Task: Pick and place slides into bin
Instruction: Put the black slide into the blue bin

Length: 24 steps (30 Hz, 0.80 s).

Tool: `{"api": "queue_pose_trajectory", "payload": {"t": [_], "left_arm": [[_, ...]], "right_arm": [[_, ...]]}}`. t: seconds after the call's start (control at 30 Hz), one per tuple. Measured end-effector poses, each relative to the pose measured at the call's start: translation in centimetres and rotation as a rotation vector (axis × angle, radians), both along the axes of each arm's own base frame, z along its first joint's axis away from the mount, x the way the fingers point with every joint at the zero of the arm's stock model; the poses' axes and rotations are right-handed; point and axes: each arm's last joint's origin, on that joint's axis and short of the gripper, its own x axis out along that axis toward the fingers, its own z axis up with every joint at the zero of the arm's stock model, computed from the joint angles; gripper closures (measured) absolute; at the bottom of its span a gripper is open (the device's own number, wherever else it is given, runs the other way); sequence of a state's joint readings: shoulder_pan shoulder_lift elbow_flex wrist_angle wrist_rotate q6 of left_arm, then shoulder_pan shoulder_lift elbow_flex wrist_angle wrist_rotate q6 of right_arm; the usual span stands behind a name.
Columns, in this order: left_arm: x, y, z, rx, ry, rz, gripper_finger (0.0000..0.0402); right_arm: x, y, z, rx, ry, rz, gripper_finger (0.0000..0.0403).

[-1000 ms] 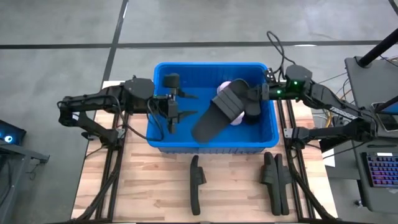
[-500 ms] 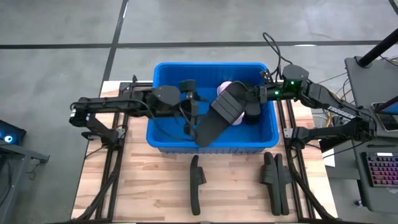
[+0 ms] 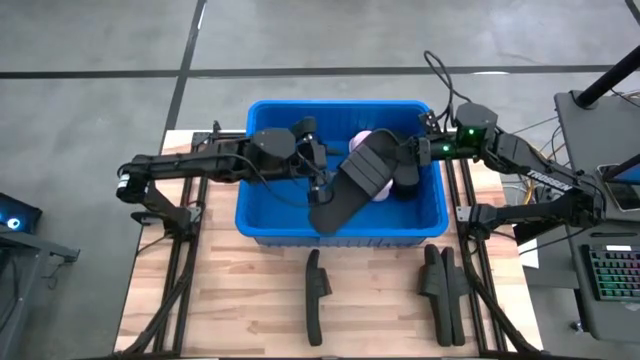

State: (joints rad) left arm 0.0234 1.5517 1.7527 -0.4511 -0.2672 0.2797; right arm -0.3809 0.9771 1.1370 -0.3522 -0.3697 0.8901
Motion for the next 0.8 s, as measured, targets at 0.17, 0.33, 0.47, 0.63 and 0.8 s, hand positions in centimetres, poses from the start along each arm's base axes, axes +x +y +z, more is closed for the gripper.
{"api": "queue_pose_trajectory", "payload": {"t": [0.17,0.33,0.47,0.63,0.8], "left_arm": [[0.0,0.3,0.0,-0.012,-0.003,-0.002,0.0376],[0.0,0.5,0.0,0.007,0.002,0.026,0.0391],[-0.7,0.8,0.0,0.037,0.036,0.094,0.0399],[-2.2,1.1,0.3,0.063,0.092,0.183,0.0401],[-2.8,1.8,0.1,0.134,0.137,0.420,0.0401]], "right_arm": [[0.0,0.0,0.0,-0.013,-0.001,-0.006,0.0365],[-0.1,-0.1,0.1,-0.045,0.001,-0.038,0.0337],[-0.5,0.0,0.3,-0.117,-0.003,-0.044,0.0280],[-0.9,0.1,1.4,-0.197,-0.037,-0.055,0.0236],[-1.4,0.2,3.5,-0.315,-0.071,-0.138,0.0226]]}}
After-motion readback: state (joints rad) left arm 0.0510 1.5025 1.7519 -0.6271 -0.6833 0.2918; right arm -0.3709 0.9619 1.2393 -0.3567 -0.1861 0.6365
